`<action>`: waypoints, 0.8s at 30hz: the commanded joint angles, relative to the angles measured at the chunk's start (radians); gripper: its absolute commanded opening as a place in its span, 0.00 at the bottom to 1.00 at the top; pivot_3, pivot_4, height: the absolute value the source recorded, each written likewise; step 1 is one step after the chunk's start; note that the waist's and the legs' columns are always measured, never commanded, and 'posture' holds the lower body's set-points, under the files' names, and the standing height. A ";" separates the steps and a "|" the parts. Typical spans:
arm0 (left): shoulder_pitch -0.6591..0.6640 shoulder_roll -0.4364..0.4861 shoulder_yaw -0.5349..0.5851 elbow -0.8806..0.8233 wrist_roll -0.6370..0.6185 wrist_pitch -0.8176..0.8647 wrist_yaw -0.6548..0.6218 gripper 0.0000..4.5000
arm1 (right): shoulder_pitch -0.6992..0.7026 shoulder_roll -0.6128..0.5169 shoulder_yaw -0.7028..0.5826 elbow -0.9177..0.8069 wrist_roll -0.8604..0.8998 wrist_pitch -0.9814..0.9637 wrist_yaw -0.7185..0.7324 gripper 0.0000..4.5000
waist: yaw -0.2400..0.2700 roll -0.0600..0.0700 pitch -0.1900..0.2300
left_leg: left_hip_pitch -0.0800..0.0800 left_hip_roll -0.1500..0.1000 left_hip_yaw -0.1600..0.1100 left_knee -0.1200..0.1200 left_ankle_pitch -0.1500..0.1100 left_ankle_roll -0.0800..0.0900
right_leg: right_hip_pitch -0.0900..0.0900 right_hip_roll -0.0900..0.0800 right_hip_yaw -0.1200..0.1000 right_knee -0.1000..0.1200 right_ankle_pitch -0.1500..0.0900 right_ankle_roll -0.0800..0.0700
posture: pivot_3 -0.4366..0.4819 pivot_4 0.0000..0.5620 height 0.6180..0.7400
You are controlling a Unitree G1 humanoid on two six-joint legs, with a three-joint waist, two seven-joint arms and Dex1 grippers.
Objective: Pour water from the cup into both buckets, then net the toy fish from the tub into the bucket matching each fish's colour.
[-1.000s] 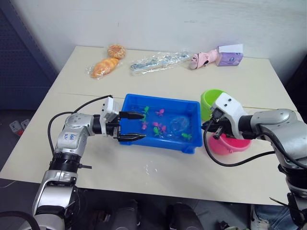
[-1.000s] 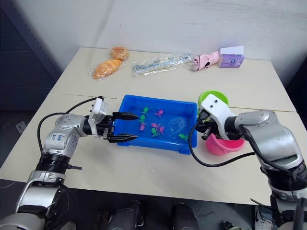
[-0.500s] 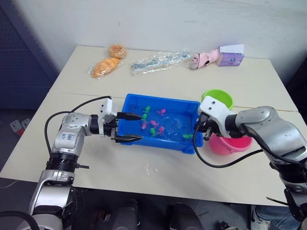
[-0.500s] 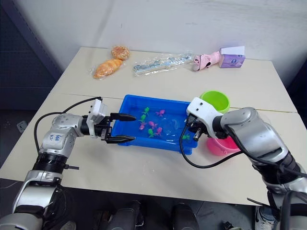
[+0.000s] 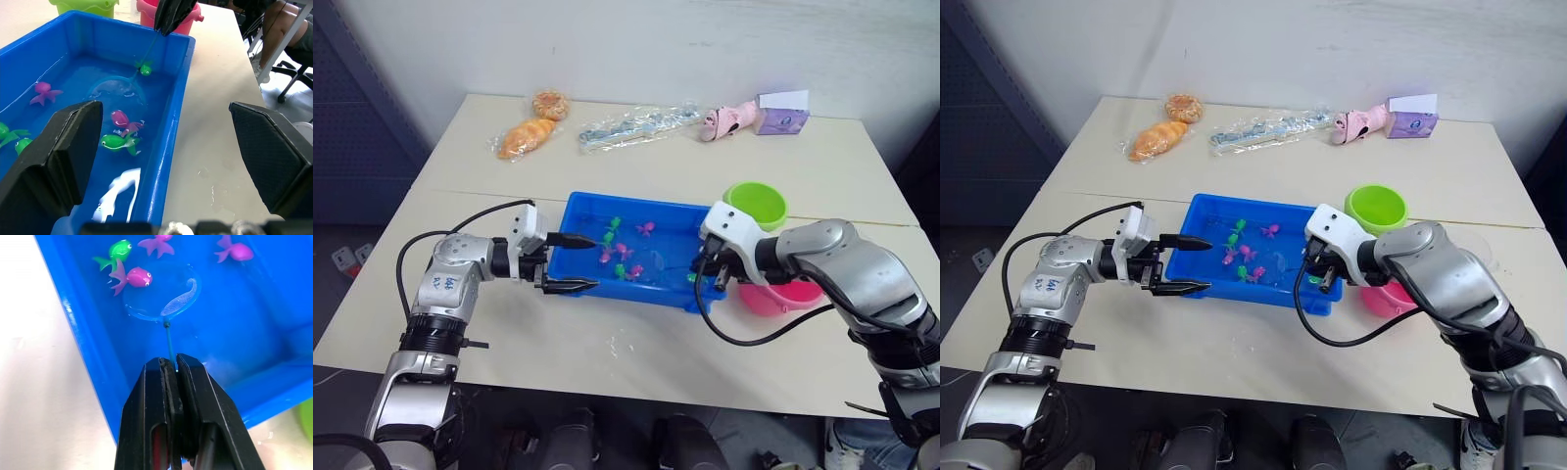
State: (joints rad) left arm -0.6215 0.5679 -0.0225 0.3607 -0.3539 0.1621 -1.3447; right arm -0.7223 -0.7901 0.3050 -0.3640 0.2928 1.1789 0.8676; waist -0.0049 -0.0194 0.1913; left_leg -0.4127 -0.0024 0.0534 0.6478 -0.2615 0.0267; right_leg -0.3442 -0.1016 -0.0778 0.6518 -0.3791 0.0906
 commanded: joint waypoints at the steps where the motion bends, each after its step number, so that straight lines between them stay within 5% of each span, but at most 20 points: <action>1: 0.005 0.014 0.015 -0.038 -0.008 -0.007 0.004 0.99 | 0.011 0.005 -0.043 -0.019 0.043 0.013 0.005 0.00 | -0.001 0.000 0.000 | 0.000 0.000 0.000 0.000 0.000 0.000 | 0.000 0.000 0.000 0.000 0.000 0.000 | 0.48 0.27 1.00; 24: 0.028 0.039 0.032 -0.049 -0.013 -0.002 0.019 0.99 | 0.109 0.020 -0.248 0.047 0.217 0.022 -0.003 0.00 | 0.001 0.000 0.000 | 0.000 0.000 0.000 -0.001 0.000 0.000 | 0.000 0.000 0.000 -0.001 0.000 0.000 | 0.48 0.27 1.00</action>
State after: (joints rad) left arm -0.5979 0.5947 -0.0100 0.3501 -0.3541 0.1629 -1.3298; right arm -0.6173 -0.7594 0.1000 -0.3000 0.4838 1.2022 0.8601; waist -0.0044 -0.0193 0.1914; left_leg -0.4127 -0.0024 0.0534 0.6473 -0.2618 0.0272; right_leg -0.3440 -0.1019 -0.0779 0.6513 -0.3791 0.0906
